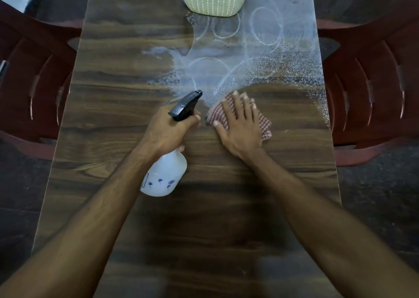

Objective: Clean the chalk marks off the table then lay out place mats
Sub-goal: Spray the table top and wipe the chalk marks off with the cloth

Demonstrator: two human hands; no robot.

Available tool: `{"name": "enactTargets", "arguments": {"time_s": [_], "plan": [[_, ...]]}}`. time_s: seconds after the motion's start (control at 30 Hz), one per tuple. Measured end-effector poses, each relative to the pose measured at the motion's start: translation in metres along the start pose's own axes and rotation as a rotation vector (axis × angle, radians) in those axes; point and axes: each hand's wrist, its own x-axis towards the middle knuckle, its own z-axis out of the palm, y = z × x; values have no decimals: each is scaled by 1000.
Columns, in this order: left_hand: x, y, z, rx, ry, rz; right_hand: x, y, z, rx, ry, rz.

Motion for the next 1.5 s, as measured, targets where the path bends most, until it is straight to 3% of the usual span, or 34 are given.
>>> {"name": "enactTargets", "arguments": {"time_s": [0.13,0.33,0.43,0.53,0.73,0.87,1.03,1.2,1.37,1.5], "plan": [[5,6,1,-26,3,-16,-48,24,8,-8,15,-122],[8,-3,-2,-38,-3,-30,-5,76,-9,3,50,130],[8,-9,-6,-36,19,-20,50,56,-18,28,37,156],[7,-14,-11,-52,41,-18,73,12,-16,26,-7,15],[1,-16,-21,-96,57,-33,15,-16,-2,-15,-12,-231],[3,-25,-33,-141,64,-38,-6,16,2,-8,14,-137],[6,-39,-46,-149,49,-20,57,9,-9,26,70,114],[9,-49,-60,-152,48,-6,95,-51,-7,23,35,25],[12,-51,-80,-160,45,-5,45,-77,7,-7,12,-157],[18,-55,-99,-196,38,-21,29,-51,9,-15,16,-57]]}}
